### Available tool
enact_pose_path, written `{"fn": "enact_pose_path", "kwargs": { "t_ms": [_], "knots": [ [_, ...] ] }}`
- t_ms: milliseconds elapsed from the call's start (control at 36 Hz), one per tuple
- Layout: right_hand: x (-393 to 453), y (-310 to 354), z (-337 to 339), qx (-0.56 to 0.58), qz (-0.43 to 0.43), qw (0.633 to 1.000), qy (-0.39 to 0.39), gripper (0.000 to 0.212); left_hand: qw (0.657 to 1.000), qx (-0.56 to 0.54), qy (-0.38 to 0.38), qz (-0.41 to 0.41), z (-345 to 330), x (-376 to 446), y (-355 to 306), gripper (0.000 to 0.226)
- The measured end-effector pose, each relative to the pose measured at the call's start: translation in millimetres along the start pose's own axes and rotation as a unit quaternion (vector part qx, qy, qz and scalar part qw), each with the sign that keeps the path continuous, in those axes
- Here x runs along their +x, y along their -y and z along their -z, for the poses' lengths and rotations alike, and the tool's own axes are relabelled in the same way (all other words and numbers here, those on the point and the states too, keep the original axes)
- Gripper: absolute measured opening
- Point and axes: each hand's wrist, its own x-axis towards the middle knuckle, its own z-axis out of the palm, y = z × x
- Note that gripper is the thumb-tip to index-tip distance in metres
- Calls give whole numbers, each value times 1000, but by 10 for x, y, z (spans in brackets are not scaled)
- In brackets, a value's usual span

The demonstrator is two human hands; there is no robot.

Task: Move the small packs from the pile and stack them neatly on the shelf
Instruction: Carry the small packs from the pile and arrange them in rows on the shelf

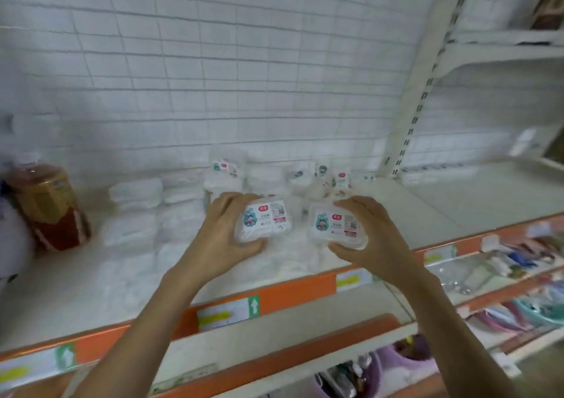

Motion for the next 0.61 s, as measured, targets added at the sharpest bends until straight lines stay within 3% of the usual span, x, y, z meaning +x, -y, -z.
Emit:
{"fn": "enact_pose_path", "kwargs": {
  "t_ms": [278,444,611],
  "knots": [
    [-1201,-1284,996,-41,-160,986,-8,70,994,-40,91,-51,-1666,472,-1178,75],
    [-1840,-2029,1499,-47,-202,978,-26,68,988,-60,132,-56,-2556,703,-1853,80],
    [-2268,-2644,1830,-42,-232,971,-44,68,984,-67,160,-53,-3203,956,-2315,71]
  ]
}}
